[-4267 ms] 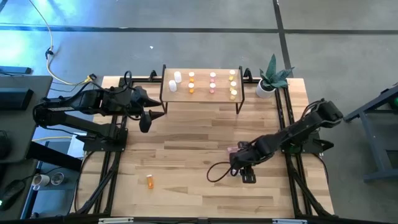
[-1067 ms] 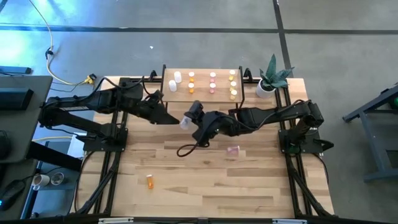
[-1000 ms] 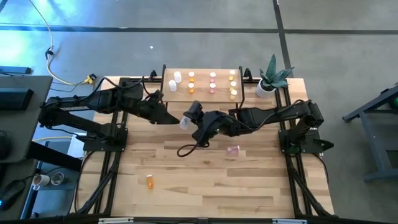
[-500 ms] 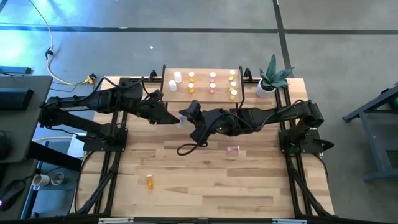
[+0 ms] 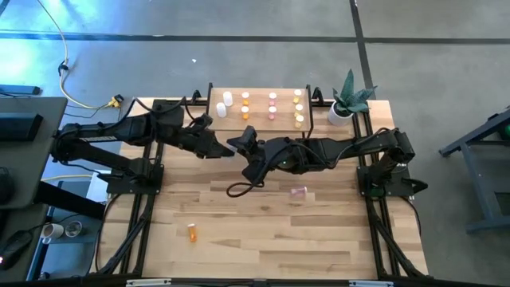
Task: Pick and place medicine bottles onto shelf by color
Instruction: Put the transparent pill bottle aligned with the other transparent pill bottles on the shelf
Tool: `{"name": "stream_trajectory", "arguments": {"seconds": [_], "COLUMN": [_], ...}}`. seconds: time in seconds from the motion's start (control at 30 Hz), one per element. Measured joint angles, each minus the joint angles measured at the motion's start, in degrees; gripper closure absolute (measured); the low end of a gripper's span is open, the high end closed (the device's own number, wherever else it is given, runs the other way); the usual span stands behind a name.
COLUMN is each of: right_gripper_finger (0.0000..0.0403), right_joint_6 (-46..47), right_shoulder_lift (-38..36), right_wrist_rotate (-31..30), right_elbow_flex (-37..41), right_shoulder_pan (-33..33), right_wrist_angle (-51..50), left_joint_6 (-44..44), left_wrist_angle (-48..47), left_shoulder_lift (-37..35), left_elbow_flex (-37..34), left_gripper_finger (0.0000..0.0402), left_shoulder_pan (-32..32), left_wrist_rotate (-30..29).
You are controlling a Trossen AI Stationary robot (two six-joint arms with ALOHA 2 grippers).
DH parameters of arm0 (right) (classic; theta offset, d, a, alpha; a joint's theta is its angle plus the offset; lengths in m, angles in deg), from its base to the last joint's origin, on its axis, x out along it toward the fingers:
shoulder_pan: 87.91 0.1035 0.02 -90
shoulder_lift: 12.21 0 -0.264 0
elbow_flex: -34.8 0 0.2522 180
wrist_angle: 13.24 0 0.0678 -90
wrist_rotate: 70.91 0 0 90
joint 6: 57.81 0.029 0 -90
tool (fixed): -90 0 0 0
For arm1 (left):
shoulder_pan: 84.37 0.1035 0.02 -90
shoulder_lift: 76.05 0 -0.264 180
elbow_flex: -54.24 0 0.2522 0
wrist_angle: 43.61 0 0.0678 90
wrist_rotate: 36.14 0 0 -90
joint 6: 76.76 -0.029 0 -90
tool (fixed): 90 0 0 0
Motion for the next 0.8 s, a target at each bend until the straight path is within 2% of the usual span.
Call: {"name": "stream_trajectory", "arguments": {"seconds": [0.4, 0.8], "right_gripper_finger": [0.0289, 0.0288], "right_joint_6": [0.0, -0.8], "right_shoulder_lift": [0.0, 0.0], "right_wrist_rotate": [0.0, -0.5], "right_elbow_flex": [0.0, 0.0], "right_shoulder_pan": [0.0, 0.0], "right_wrist_angle": [-0.3, -0.7], "left_joint_6": [-0.2, -0.6], "left_wrist_angle": [0.4, 0.3], "left_shoulder_lift": [0.5, 0.5], "left_elbow_flex": [0.0, 0.0], "left_gripper_finger": [0.0177, 0.0256], "left_shoulder_pan": [0.0, 0.0], "left_wrist_rotate": [0.0, 0.1]}}
